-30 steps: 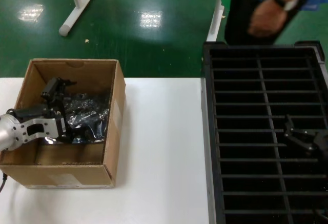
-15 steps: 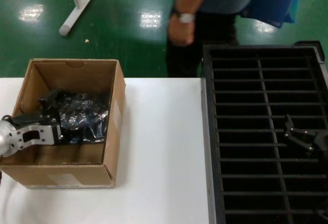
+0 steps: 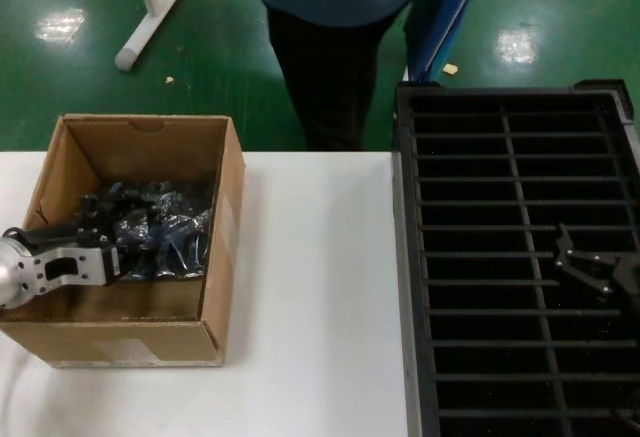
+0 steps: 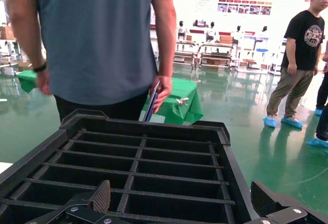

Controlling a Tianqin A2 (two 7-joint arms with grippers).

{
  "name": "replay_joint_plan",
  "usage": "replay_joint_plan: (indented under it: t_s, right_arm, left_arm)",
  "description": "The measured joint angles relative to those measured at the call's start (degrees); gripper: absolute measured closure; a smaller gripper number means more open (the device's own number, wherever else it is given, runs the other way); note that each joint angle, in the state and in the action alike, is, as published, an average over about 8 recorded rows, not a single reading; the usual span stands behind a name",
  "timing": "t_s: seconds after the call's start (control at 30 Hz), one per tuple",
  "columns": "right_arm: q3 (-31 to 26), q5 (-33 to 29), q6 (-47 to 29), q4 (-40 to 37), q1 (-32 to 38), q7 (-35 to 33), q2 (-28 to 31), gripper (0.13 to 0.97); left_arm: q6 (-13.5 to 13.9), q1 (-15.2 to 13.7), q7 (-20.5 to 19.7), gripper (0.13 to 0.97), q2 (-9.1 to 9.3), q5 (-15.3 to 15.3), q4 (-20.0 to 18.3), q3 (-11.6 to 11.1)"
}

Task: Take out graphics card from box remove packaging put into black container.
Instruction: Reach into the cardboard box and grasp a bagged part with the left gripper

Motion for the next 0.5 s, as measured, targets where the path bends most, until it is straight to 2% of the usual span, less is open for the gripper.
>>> replay_joint_plan:
  t_s: [0.27, 0.5]
  right_arm:
    - [0.0, 0.0, 0.0, 0.0, 0.0, 0.0, 0.0, 0.129]
    - [0.0, 0.0, 0.0, 0.0, 0.0, 0.0, 0.0, 0.129]
  left_arm:
    - [-0.8, -0.24, -0.27, 0.772, 0.64, 0.83, 0.52, 0.83]
    - [-1.58, 0.65, -2.26, 0.867, 0.66, 1.93, -0.62, 1.92]
